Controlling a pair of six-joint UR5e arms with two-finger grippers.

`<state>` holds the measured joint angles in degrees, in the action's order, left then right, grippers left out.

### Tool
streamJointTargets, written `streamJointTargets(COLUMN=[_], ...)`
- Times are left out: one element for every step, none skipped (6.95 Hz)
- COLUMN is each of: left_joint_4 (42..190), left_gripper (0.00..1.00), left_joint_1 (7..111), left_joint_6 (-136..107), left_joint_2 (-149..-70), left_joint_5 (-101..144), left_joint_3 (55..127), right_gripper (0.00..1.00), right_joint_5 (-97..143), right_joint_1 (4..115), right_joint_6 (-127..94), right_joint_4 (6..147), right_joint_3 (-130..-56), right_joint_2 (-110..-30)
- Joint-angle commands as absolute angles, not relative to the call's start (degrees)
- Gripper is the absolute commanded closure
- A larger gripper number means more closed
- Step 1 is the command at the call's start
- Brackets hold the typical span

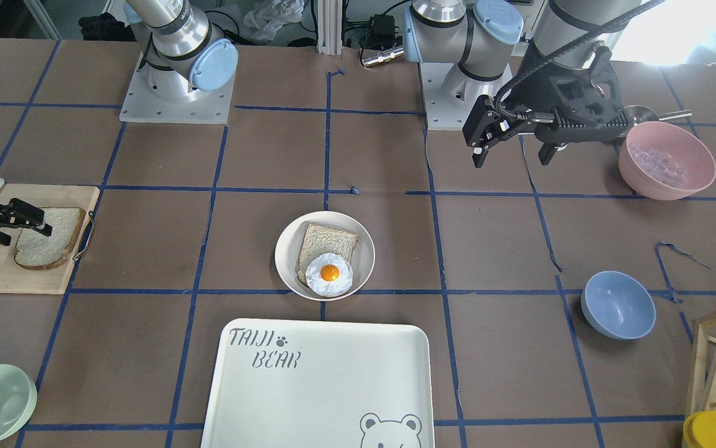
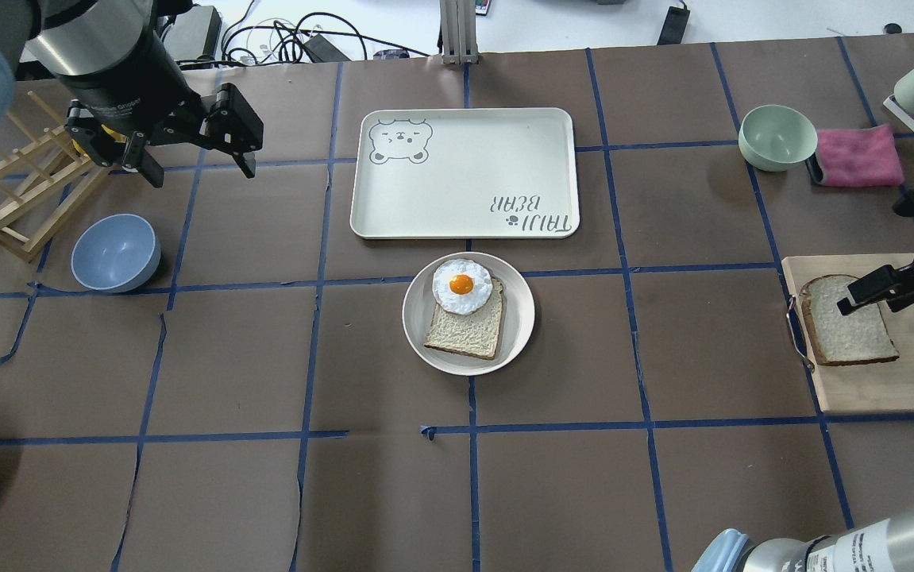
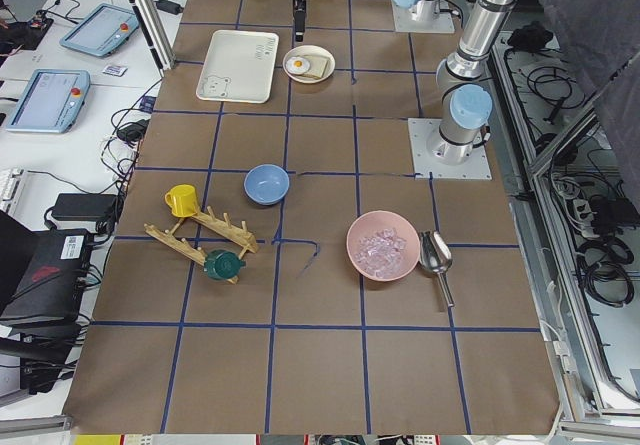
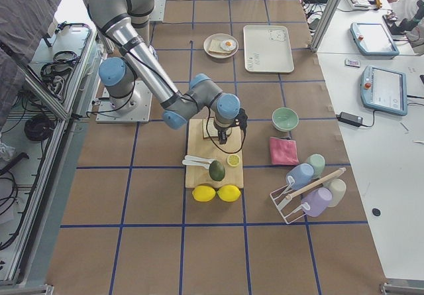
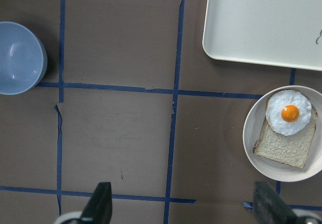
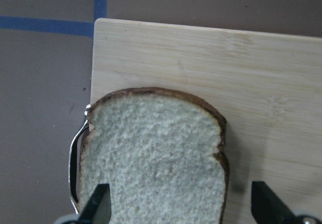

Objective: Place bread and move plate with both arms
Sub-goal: 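Lower the right gripper and grasp the bread slice's edge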

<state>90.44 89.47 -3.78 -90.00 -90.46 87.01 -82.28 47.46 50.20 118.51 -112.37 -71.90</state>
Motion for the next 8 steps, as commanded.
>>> streamJointTargets(left_joint_4=[90.4, 90.4, 90.4, 90.4, 90.4, 90.4, 90.4, 90.4], left_gripper=[0.0, 0.0, 0.0, 0.0, 0.0, 0.0, 0.0, 0.0], left_joint_1=[89.5, 89.5, 89.4, 89.5, 89.5, 89.5, 89.5, 89.5], left_joint_6=[-3.8, -3.8, -3.8, -3.8, -3.8, -3.8, -3.8, -3.9], left_joint_2=[-90.0, -90.0, -90.1, -90.0, -90.1, -90.2, -90.2, -90.3], left_joint_5=[-90.5, -90.5, -90.5, -90.4, -90.4, -90.4, -90.4, -90.4], left_joint_3=[87.0, 87.0, 86.8, 87.0, 86.8, 86.8, 86.9, 86.9], right_gripper=[0.23, 0.42, 0.56, 0.72, 0.88, 1.0, 1.0, 1.0], right_joint_5=[-82.4, -82.8, -82.9, -84.4, -85.7, -87.5, -89.4, -89.9], right_joint_1=[47.5, 47.5, 47.5, 47.5, 47.5, 47.5, 47.5, 47.5], right_joint_6=[50.2, 50.1, 50.1, 50.1, 49.7, 49.7, 49.7, 49.7], right_joint_4=[118.7, 118.6, 118.3, 118.2, 118.0, 117.7, 117.1, 116.9], right_joint_3=[-112.7, -112.8, -112.8, -112.8, -112.8, -112.8, -112.7, -112.7], right_joint_2=[-71.9, -71.9, -71.9, -71.9, -72.2, -72.3, -72.6, -72.7])
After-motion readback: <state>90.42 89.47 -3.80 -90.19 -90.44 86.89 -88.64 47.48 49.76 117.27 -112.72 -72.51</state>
